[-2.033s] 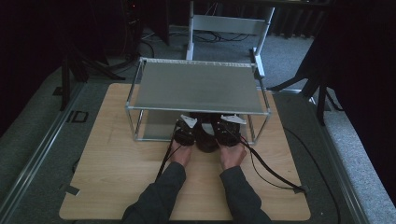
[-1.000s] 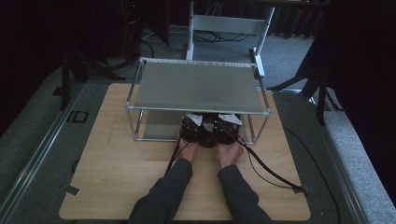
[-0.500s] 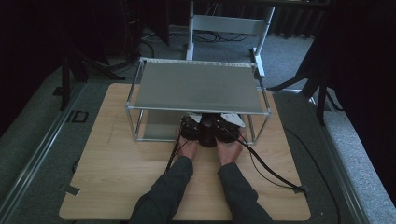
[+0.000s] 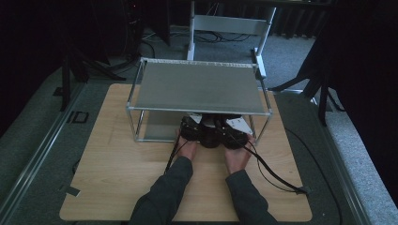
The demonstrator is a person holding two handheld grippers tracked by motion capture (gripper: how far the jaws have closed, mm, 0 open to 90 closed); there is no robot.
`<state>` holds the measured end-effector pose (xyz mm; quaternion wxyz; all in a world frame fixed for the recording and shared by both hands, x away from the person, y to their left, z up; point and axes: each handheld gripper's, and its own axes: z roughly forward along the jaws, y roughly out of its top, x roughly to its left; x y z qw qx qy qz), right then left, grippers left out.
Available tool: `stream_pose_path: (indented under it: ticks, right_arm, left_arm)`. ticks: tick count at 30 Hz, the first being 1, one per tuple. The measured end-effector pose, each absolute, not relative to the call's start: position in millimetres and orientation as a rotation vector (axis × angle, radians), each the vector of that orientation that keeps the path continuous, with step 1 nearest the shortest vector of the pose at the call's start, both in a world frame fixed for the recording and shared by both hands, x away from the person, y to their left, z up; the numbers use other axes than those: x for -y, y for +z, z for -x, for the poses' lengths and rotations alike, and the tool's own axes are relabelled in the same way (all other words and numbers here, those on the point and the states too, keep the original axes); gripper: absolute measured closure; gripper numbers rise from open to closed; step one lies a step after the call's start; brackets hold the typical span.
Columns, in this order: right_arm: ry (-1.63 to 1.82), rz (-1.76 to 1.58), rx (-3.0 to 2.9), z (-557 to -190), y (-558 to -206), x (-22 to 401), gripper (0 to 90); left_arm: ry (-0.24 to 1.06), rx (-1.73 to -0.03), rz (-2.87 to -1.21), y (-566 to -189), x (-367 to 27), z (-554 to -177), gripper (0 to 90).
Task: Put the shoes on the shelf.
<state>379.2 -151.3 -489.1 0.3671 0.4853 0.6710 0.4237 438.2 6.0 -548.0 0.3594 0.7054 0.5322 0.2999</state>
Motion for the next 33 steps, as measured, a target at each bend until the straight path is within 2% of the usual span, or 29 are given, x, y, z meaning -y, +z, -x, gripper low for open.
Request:
stream_pose_path:
  ticks: [7,10,11,13,14,16,18,19,20,21,23,24,25,29,31,33]
  right_arm:
    - [1.049,-1.256,-1.740,-365,-496,184,34.1]
    - [1.049,-1.297,-1.761,-367,-502,193,32.1]
    - [1.053,-1.341,-1.798,-372,-510,199,27.8]
    - [1.057,-1.363,-1.845,-376,-517,201,26.3]
    - [1.066,-1.369,-1.863,-377,-520,201,29.0]
    - [1.077,-1.375,-1.892,-380,-524,200,29.5]
    - [1.073,-1.383,-1.894,-381,-523,198,30.6]
    - [1.066,-1.378,-1.899,-381,-523,197,30.9]
    - [1.056,-1.367,-1.902,-381,-522,196,31.3]
    - [1.054,-1.365,-1.902,-381,-522,196,31.5]
    - [1.052,-1.360,-1.899,-380,-522,195,32.0]
    - [1.052,-1.358,-1.900,-380,-523,195,32.1]
    - [1.051,-1.354,-1.901,-379,-523,194,32.4]
    - [1.069,-1.332,-1.916,-377,-522,193,34.7]
    - [1.059,-1.324,-1.930,-377,-522,193,34.4]
    - [1.059,-1.324,-1.934,-377,-521,194,34.4]
  left_arm:
    - [0.740,-1.370,-1.834,-552,-9,-440,86.3]
    - [0.734,-1.361,-1.857,-552,-11,-441,85.9]
    - [0.733,-1.364,-1.850,-552,-12,-442,84.0]
    - [0.723,-1.367,-1.845,-552,-13,-443,83.2]
    - [0.714,-1.373,-1.818,-553,-11,-443,83.5]
    - [0.690,-1.365,-1.886,-551,-15,-444,85.0]
    - [0.680,-1.380,-1.859,-550,-13,-446,89.3]
    - [0.674,-1.399,-1.806,-551,-10,-448,89.6]
    - [0.672,-1.396,-1.841,-550,-12,-448,89.8]
    - [0.663,-1.408,-1.806,-550,-10,-450,89.8]
    - [0.651,-1.388,-1.820,-550,-13,-452,89.8]
    - [0.646,-1.362,-1.904,-548,-18,-452,89.8]
    - [0.637,-1.384,-1.818,-550,-15,-454,89.8]
    - [0.630,-1.416,-1.793,-550,-16,-456,89.7]
    - [0.632,-1.412,-1.801,-550,-18,-456,87.9]
    - [0.620,-1.405,-1.805,-550,-21,-456,80.4]
